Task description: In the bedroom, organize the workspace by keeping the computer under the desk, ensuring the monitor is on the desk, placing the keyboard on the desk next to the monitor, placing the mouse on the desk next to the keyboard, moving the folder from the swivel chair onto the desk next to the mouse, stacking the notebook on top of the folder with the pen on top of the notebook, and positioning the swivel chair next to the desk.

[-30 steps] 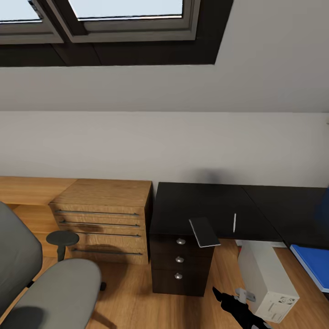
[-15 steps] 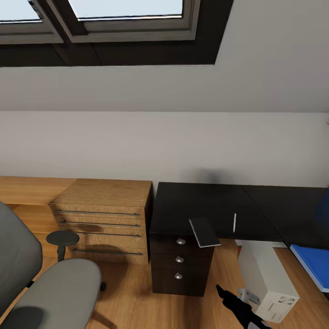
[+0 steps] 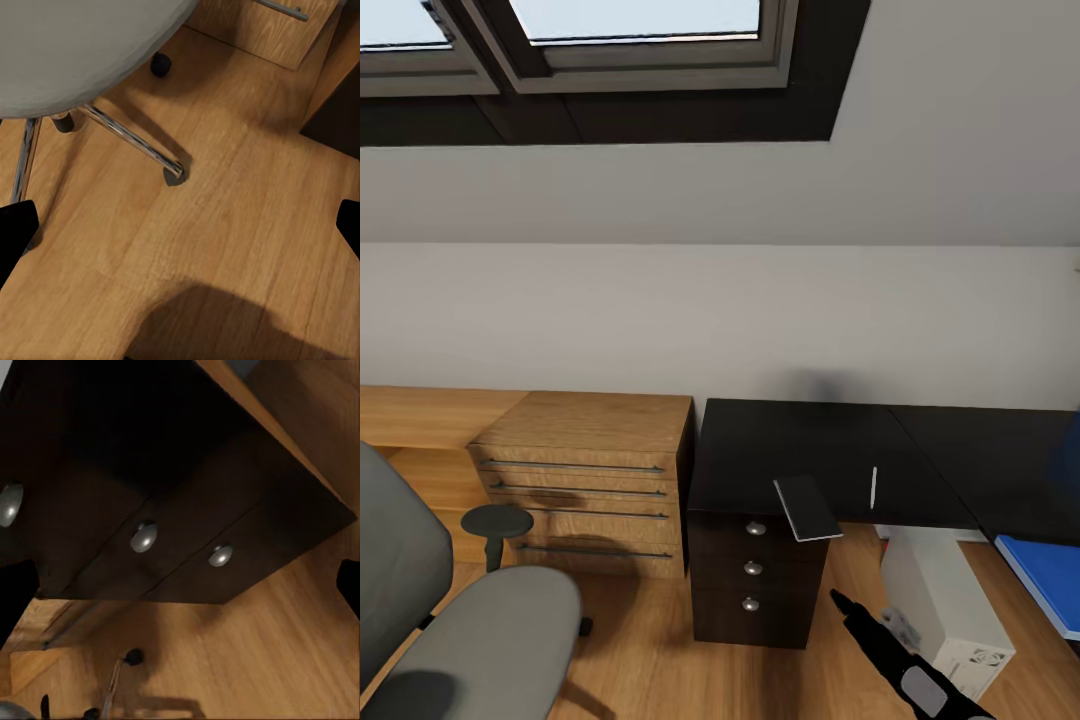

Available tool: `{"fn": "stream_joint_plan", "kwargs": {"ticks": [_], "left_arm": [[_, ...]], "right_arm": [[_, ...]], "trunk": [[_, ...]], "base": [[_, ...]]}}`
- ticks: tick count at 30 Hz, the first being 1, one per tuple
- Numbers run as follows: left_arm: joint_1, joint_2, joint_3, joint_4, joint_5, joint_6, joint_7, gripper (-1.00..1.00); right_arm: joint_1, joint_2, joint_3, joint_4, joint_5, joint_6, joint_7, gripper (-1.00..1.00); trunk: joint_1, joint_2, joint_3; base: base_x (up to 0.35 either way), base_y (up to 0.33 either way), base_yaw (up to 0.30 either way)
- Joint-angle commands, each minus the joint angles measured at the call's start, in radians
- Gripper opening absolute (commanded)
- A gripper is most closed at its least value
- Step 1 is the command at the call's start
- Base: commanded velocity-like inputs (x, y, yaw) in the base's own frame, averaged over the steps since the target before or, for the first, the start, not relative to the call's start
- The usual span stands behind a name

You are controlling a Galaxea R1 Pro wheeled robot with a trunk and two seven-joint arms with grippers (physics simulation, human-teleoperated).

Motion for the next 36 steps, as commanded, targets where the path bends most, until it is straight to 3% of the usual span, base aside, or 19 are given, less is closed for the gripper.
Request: {"fn": "stream_joint_plan", "kwargs": {"ticks": [1,10,15,20,26,29,33,36], "left_arm": [[-0.001,0.0,-0.002,0.001,0.007,-0.003,-0.003,1.0],[-0.001,-0.005,-0.002,0.001,0.006,-0.003,-0.004,1.0],[-0.001,-0.007,-0.002,0.001,0.006,-0.003,-0.004,1.0],[-0.001,-0.008,-0.002,0.001,0.006,-0.003,-0.004,1.0],[-0.001,-0.016,-0.003,0.001,0.006,-0.003,-0.004,1.0],[-0.001,-0.019,-0.003,0.001,0.006,-0.003,-0.004,1.0],[-0.001,-0.021,-0.003,0.001,0.006,-0.003,-0.004,1.0],[-0.001,-0.021,-0.003,0.001,0.006,-0.003,-0.004,1.0]], "right_arm": [[-0.001,-0.001,-0.004,-0.007,-0.016,0.015,0.03,1.0],[-0.001,-0.009,-0.026,-0.038,-0.049,0.079,0.25,1.0],[-0.001,-0.011,-0.053,-0.043,-0.053,0.092,0.304,1.0],[-0.001,-0.011,-0.115,-0.045,-0.053,0.141,0.325,1.0],[-0.001,-0.016,-0.247,-0.063,-0.054,0.277,0.328,1.0],[-0.002,-0.017,-0.285,-0.095,-0.054,0.327,0.326,1.0],[-0.002,-0.017,-0.303,-0.129,-0.066,0.371,0.325,1.0],[-0.002,-0.017,-0.31,-0.149,-0.114,0.402,0.325,1.0]], "trunk": [[0.0,-0.001,-0.001],[0.0,-0.001,-0.001],[0.0,-0.001,-0.001],[0.0,-0.001,-0.001],[0.0,-0.001,-0.001],[0.0,-0.001,-0.001],[0.0,-0.001,-0.001],[0.004,-0.008,-0.004]], "base": [[0.0,0.0,0.0],[0.0,0.0,0.0],[0.0,0.0,0.0],[0.0,0.0,0.0],[0.0,0.0,0.0],[0.0,0.0,0.0],[0.0,0.0,0.0],[0.0,0.0,0.0]]}}
